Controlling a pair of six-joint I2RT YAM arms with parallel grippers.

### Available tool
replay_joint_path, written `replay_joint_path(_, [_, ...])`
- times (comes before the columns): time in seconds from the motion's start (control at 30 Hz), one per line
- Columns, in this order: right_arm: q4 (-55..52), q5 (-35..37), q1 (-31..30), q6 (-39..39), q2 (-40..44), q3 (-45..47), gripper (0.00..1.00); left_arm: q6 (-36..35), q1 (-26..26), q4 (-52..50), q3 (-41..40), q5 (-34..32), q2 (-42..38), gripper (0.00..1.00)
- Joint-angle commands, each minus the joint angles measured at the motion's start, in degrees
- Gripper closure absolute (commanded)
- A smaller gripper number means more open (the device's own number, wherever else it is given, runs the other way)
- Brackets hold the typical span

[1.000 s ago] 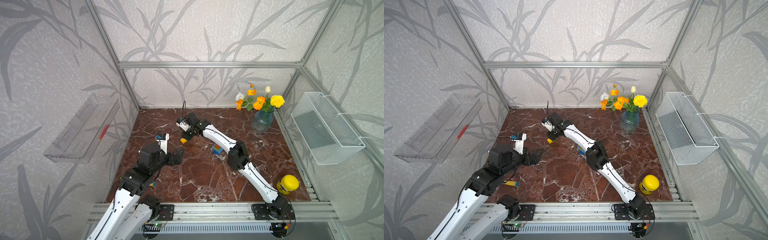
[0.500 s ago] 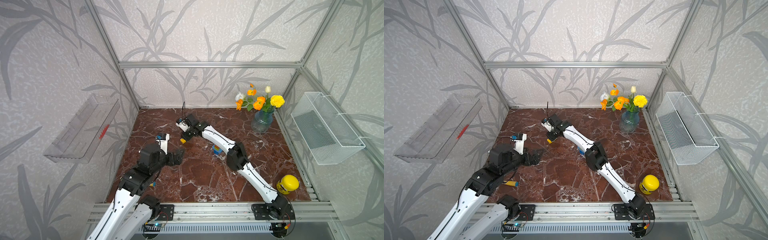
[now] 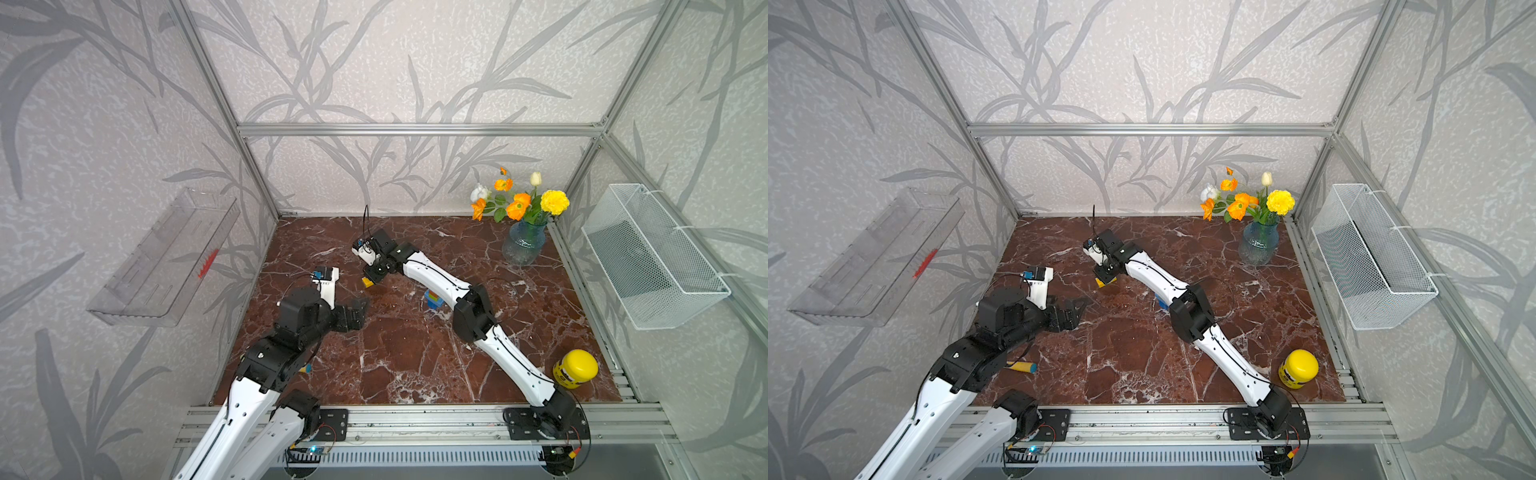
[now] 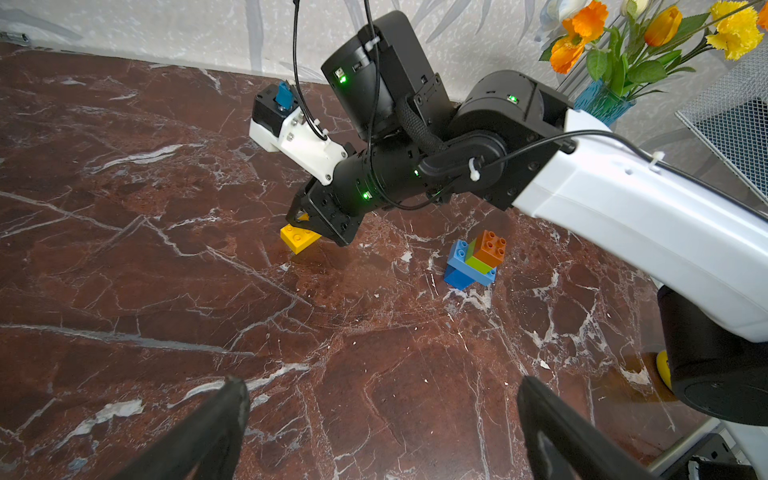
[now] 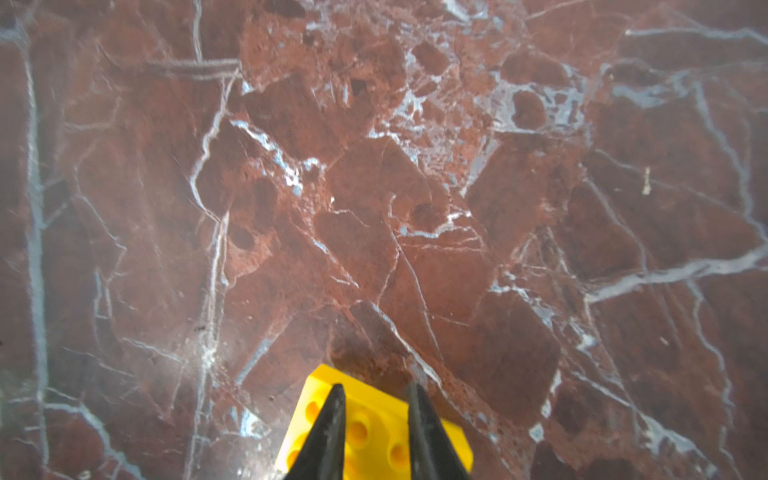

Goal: Assemble the letter f with lego
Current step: Move the lego brick at the center of the board, then adjust the lego brick at the center of the board.

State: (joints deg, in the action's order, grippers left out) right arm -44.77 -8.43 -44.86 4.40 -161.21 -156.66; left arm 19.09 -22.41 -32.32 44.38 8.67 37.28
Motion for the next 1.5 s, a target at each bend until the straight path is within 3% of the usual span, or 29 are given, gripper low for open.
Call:
replay_joint_path(0.0, [-4.38,3.43,-0.13,1.51,1.63,3.23,0.75,-0.55,-0.17,0.68,-0.38,0.41,-0.47,0.01])
replay_joint_path(0.17, [-2.71,4.36,-0.09,0.82,6.5,10.46,0.76,-0.55,-0.17,0.69,-0.35,0.5,-0.4,0.0])
replay_joint_path(0.37, [-7.65,2.91,-0.14,-1.27,9.8,10.56,0.76,-0.72,-0.17,0.69,-0.32,0.43,-0.03,0.01])
replay_joint_path(0.57, [-6.17,3.75,0.36,-1.85,13.54,12.47,0.68,-0.78,-0.17,0.68,-0.13,0.63,0.23,0.01])
replay_joint_path(0.77, [-6.08,3.83,2.42,-0.89,11.1,7.22,0.66,-0.81,-0.17,0.59,-0.14,0.45,-0.1,0.01])
replay_joint_path(0.9, [-9.93,1.84,4.1,0.07,6.33,-0.47,0.74,-0.9,-0.17,0.5,0.01,0.59,0.11,0.01])
replay_joint_path(1.47, [-6.68,-3.74,4.67,1.62,5.11,5.04,0.79,-0.9,-0.17,0.68,-0.06,0.9,0.69,0.0])
